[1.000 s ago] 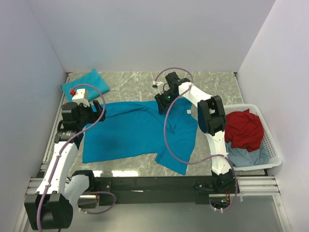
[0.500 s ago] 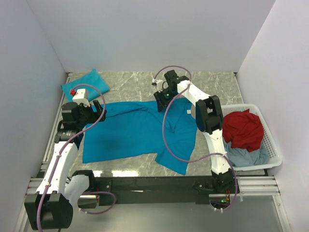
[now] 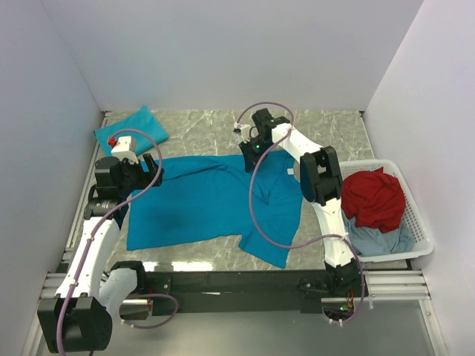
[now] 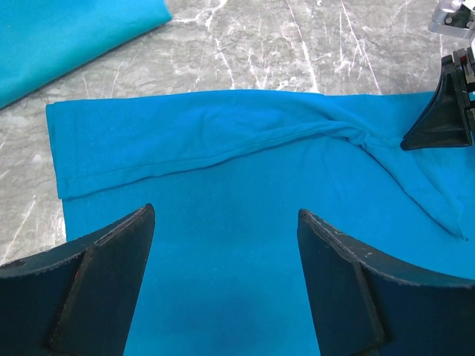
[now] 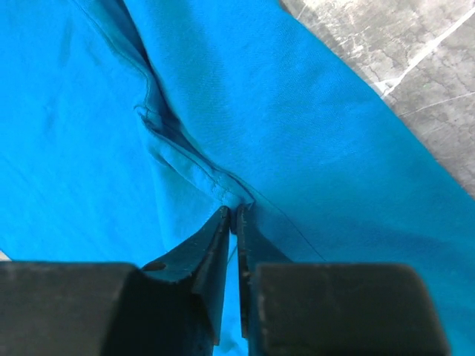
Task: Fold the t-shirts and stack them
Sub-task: Fold the tshirt
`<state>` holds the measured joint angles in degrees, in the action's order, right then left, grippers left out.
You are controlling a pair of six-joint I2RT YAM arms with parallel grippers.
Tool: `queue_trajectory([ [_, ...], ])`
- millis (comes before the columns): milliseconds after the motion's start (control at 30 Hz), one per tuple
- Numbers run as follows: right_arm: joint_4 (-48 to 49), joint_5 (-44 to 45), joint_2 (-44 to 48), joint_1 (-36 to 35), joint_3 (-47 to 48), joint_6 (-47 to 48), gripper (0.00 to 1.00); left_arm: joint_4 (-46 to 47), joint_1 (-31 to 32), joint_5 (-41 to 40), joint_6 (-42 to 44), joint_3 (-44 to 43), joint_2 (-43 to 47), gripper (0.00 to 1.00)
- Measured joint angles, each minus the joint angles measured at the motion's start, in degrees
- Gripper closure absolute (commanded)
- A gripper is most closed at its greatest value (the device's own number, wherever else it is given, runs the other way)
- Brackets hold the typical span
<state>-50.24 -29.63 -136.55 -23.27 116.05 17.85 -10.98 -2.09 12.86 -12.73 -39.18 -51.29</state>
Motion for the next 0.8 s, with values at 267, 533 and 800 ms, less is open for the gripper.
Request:
queue_trajectory([
  [267, 0.0, -0.04, 0.81, 0.0, -0.2, 0.02, 0.94, 0.0, 0.0, 0.02, 0.02, 0.0, 0.0, 0.17],
  [533, 0.24, -0.46, 6.6, 0.0, -3.82, 0.13, 0.99, -0.02, 0.0, 0.24, 0.0, 0.0, 0.0, 0.17],
  [800, 0.35, -0.9, 9.73, -1.22, -7.98, 1.16, 1.0, 0.0, 0.0, 0.68, 0.0, 0.0, 0.0, 0.17],
])
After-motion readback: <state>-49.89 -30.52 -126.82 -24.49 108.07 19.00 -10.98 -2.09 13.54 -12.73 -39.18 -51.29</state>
